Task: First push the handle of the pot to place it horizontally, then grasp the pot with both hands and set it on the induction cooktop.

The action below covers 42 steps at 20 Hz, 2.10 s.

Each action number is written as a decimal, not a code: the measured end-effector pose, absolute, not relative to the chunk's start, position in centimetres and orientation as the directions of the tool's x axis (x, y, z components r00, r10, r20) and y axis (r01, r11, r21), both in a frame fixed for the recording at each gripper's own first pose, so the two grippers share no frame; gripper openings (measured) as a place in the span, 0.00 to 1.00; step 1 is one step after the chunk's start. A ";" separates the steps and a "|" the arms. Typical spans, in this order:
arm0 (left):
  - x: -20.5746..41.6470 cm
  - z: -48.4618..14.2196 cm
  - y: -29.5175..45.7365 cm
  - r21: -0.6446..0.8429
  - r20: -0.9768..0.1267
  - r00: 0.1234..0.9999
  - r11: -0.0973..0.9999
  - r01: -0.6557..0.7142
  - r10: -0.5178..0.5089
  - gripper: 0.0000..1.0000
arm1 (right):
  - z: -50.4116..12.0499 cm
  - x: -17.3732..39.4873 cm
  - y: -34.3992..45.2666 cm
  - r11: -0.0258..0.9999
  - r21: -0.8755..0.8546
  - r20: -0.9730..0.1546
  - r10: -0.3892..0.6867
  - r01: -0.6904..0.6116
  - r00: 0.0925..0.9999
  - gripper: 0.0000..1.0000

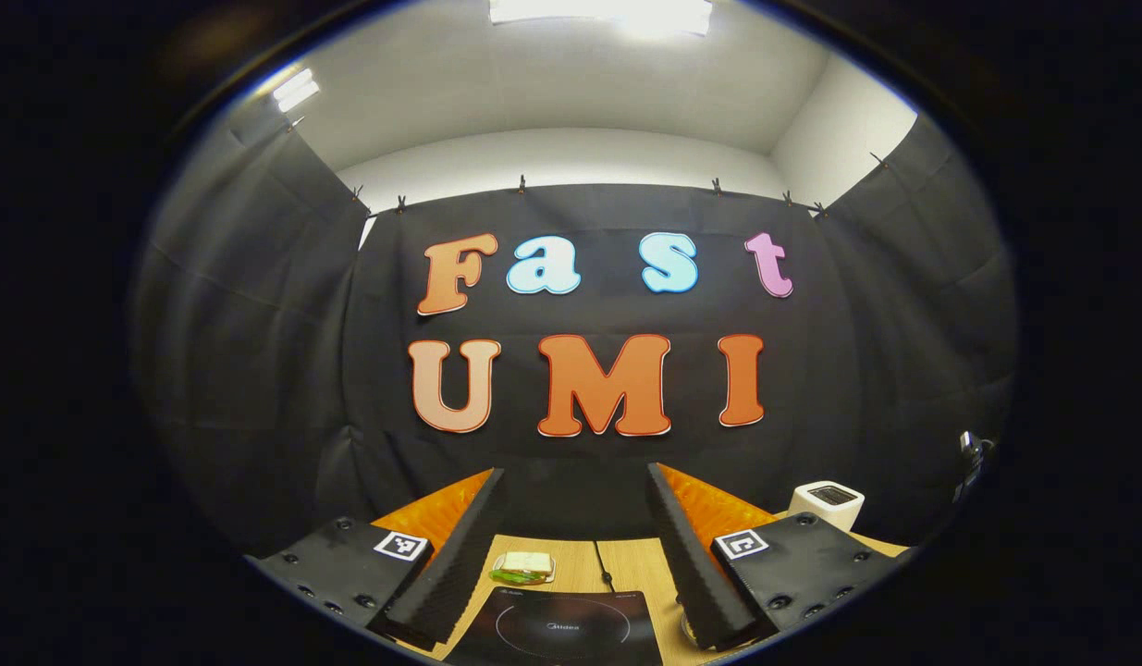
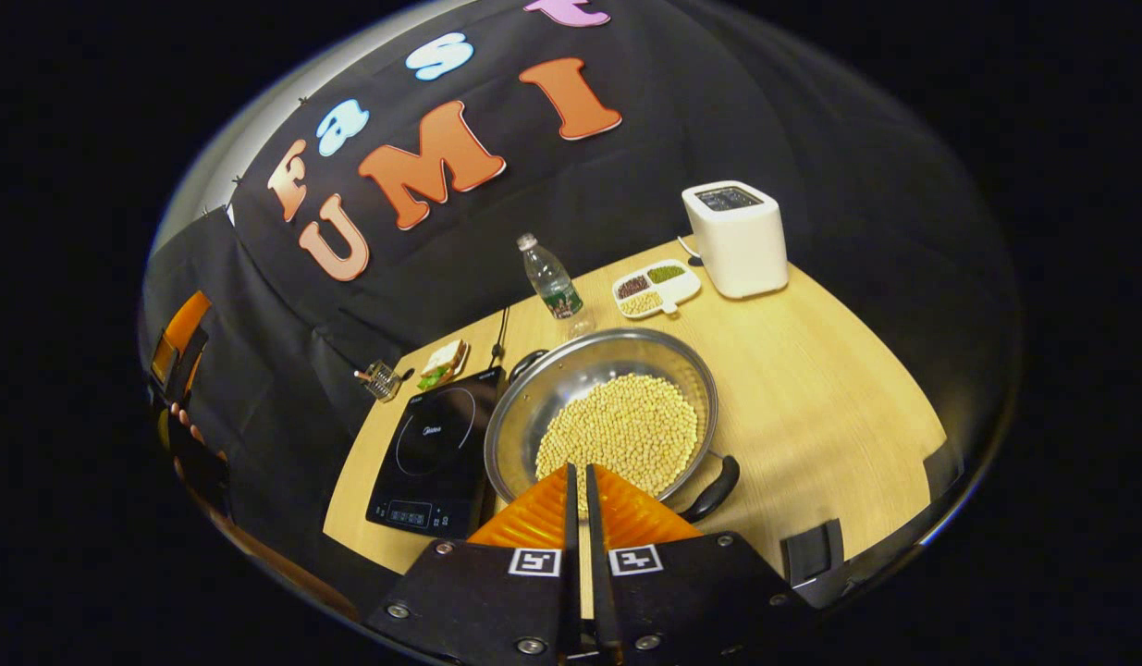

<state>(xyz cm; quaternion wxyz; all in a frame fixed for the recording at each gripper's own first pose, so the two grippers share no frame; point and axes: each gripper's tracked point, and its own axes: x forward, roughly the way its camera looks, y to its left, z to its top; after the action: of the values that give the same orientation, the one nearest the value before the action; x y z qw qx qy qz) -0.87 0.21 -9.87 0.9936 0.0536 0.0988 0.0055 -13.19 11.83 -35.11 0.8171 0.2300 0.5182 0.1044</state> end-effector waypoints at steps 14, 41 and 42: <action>0.4 -13.3 0.7 0.113 -0.265 0.964 0.994 -0.003 0.033 0.98 | -40.1 -20.1 13.8 0.835 0.514 -0.856 0.484 0.196 0.182 0.00; 3.4 -19.5 -1.1 0.160 -0.364 0.931 0.986 0.037 0.024 0.98 | -48.4 -13.5 6.7 0.884 0.293 -0.956 0.280 0.364 0.089 0.00; 3.4 -19.6 -1.2 0.164 -0.367 0.930 0.986 0.039 0.024 0.98 | -48.5 -13.2 6.4 0.886 0.289 -0.957 0.276 0.362 0.089 0.00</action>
<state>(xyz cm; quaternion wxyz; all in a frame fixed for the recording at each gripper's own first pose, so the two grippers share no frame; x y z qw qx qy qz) 3.43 -1.24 -19.63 0.9787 0.0845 0.1870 -0.0038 -13.18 6.40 -48.50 0.6990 0.2364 0.6742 -0.0308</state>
